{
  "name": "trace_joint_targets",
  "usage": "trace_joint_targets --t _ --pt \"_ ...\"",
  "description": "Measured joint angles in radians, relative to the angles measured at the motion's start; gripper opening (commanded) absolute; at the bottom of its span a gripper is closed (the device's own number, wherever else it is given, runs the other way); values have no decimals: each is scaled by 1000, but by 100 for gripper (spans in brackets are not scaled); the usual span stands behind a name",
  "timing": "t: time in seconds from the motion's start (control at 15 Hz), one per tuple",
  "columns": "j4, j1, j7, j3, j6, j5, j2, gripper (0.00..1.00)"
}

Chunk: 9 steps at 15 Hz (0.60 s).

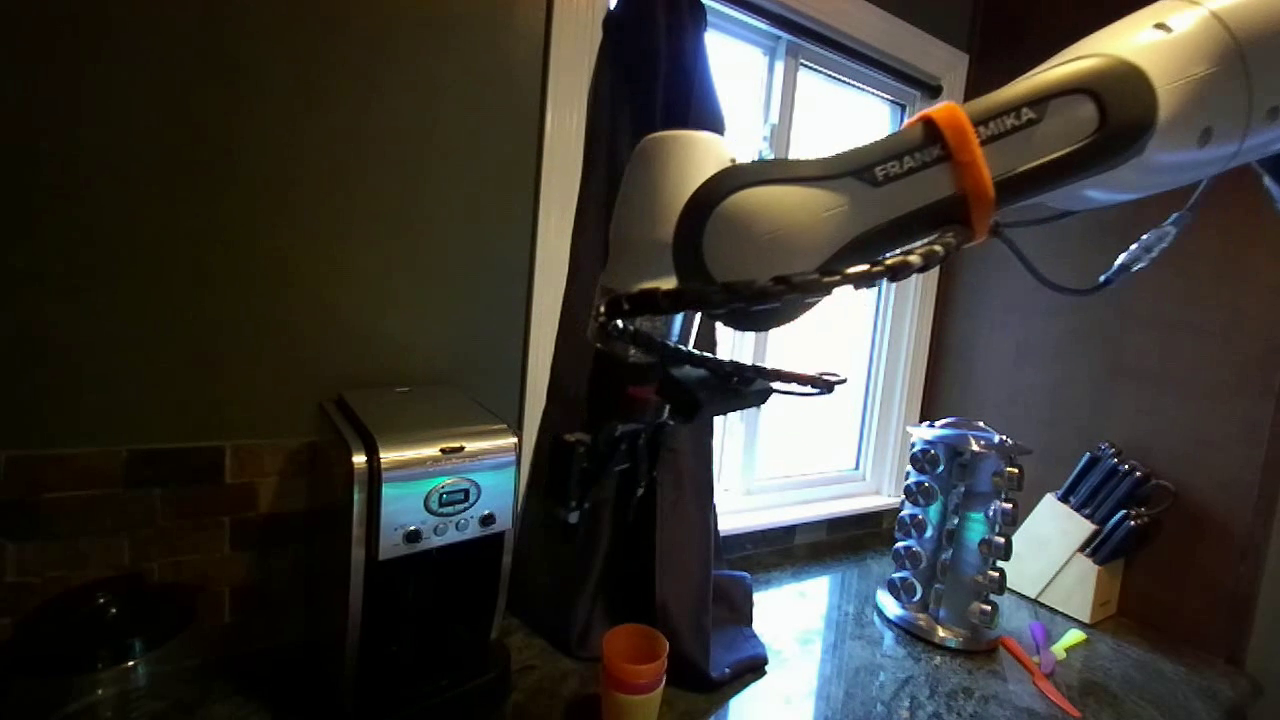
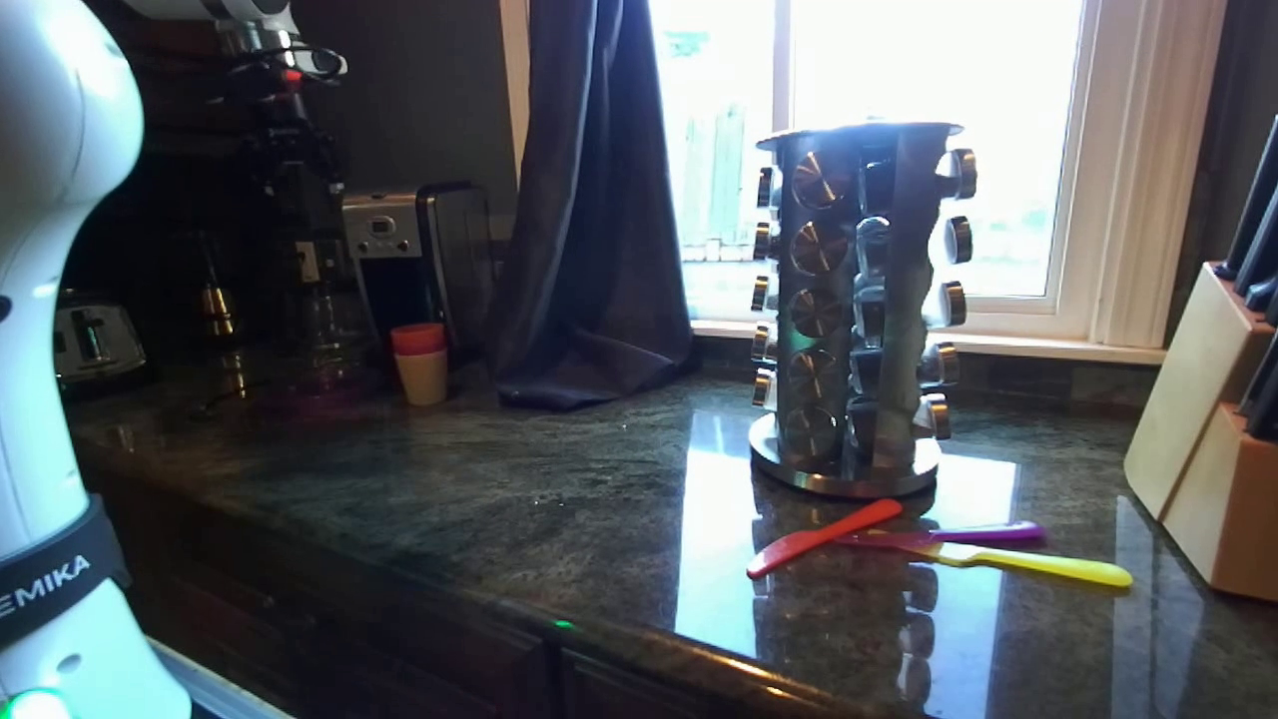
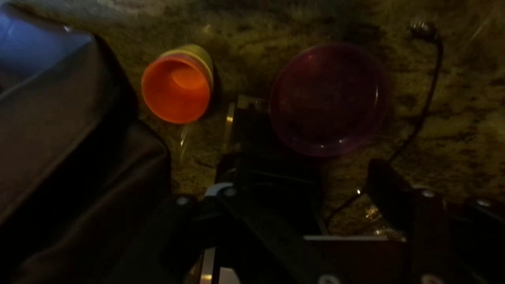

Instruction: Turn off the coffee maker

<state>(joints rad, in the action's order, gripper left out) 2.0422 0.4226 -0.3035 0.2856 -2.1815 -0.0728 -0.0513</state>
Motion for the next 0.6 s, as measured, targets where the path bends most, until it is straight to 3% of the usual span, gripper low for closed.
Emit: trace_joint_targets --t 0.47,0.6 --pt "250 -63 69 -2 192 32 -350 100" --pt "266 -74 73 2 194 33 -387 100"
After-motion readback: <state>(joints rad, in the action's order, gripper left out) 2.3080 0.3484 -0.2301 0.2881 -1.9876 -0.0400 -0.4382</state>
